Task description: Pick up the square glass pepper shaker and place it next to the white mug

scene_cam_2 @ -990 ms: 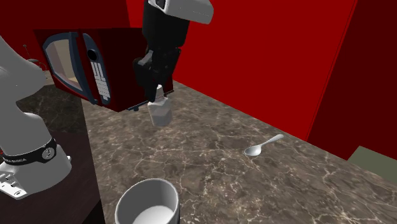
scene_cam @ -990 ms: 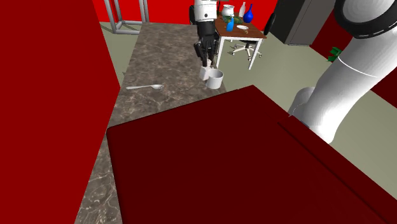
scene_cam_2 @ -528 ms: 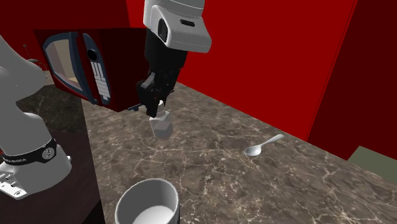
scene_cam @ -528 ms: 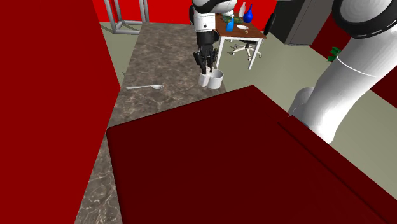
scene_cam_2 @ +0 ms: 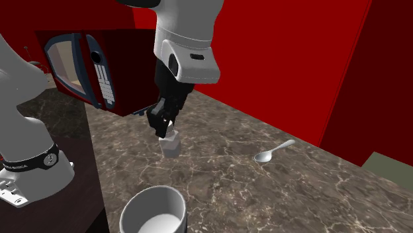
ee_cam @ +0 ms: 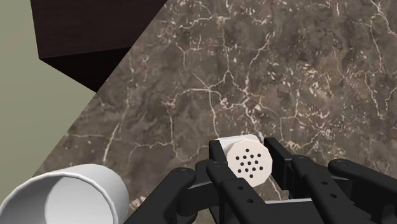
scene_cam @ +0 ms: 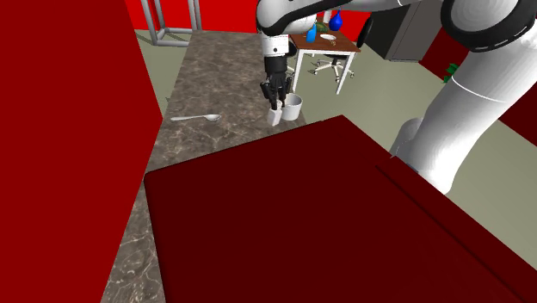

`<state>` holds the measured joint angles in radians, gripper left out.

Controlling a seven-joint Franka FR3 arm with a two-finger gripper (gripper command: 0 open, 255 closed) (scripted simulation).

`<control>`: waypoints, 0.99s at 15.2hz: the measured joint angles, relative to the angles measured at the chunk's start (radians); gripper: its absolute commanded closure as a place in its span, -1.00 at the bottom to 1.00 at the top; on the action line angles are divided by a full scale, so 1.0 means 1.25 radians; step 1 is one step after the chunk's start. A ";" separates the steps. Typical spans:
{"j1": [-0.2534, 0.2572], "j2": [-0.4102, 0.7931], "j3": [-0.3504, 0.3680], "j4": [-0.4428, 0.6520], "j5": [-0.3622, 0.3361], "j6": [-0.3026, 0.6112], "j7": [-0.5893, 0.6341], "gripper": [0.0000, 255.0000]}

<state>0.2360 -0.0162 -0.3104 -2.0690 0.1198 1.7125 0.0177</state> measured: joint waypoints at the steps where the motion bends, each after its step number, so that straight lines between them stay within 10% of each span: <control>1: -0.001 0.004 -0.001 -0.009 0.001 0.012 -0.003 1.00; 15: -0.001 0.054 0.000 -0.069 0.021 0.127 -0.029 1.00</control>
<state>0.2344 0.0519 -0.3110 -2.1553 0.1464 1.8712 -0.0182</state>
